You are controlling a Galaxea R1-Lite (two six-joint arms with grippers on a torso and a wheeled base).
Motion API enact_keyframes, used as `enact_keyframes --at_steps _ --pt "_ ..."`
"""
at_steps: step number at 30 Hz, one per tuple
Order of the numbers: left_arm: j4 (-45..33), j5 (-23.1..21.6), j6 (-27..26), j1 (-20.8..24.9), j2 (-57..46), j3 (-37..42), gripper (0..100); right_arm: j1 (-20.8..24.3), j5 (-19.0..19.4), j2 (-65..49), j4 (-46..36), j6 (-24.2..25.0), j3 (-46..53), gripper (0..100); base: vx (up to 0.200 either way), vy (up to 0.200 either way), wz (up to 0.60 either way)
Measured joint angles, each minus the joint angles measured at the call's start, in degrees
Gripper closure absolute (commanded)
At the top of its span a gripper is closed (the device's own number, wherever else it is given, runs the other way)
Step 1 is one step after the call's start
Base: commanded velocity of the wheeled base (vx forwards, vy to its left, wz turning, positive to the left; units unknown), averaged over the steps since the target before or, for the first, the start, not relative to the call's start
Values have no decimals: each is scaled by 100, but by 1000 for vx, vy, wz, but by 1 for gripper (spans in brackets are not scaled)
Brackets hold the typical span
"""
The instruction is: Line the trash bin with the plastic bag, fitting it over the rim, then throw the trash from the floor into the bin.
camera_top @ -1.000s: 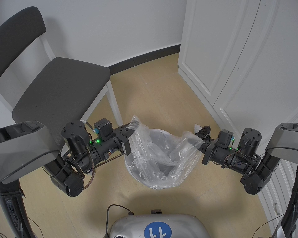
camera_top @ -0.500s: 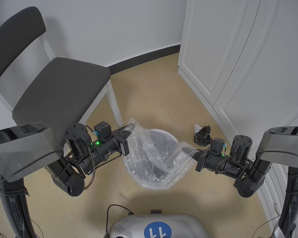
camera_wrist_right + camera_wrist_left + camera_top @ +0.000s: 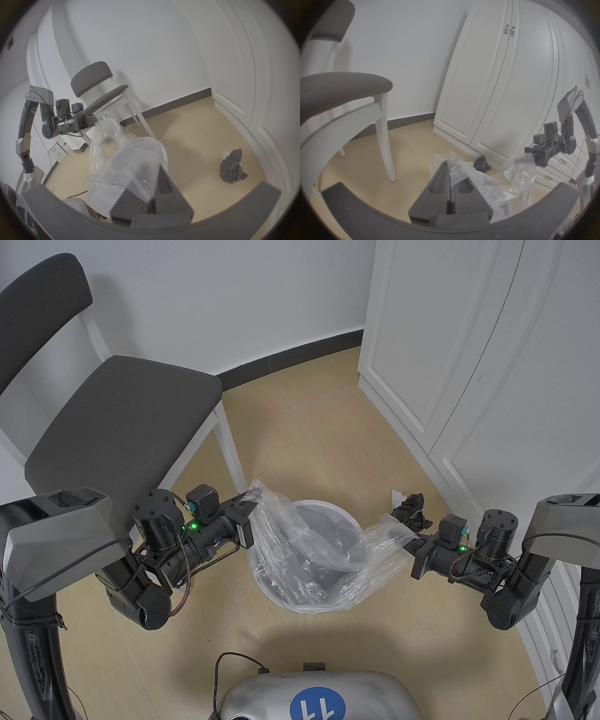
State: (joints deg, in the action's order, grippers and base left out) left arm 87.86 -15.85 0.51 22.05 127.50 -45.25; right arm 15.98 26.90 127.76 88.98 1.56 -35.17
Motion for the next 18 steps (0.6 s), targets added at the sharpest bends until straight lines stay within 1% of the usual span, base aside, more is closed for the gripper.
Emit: enact_keyframes --at_steps 3,10,18 --pt "0 0 -2 -78 37 -9 100 -96 2 35 0 -77 6 100 0 0 0" --pt "0 0 -40 -200 166 -20 100 -345 5 210 0 -750 34 100 0 0 0" --pt "-5 -10 -69 -345 240 -9 100 -577 5 302 0 -1321 188 100 0 0 0"
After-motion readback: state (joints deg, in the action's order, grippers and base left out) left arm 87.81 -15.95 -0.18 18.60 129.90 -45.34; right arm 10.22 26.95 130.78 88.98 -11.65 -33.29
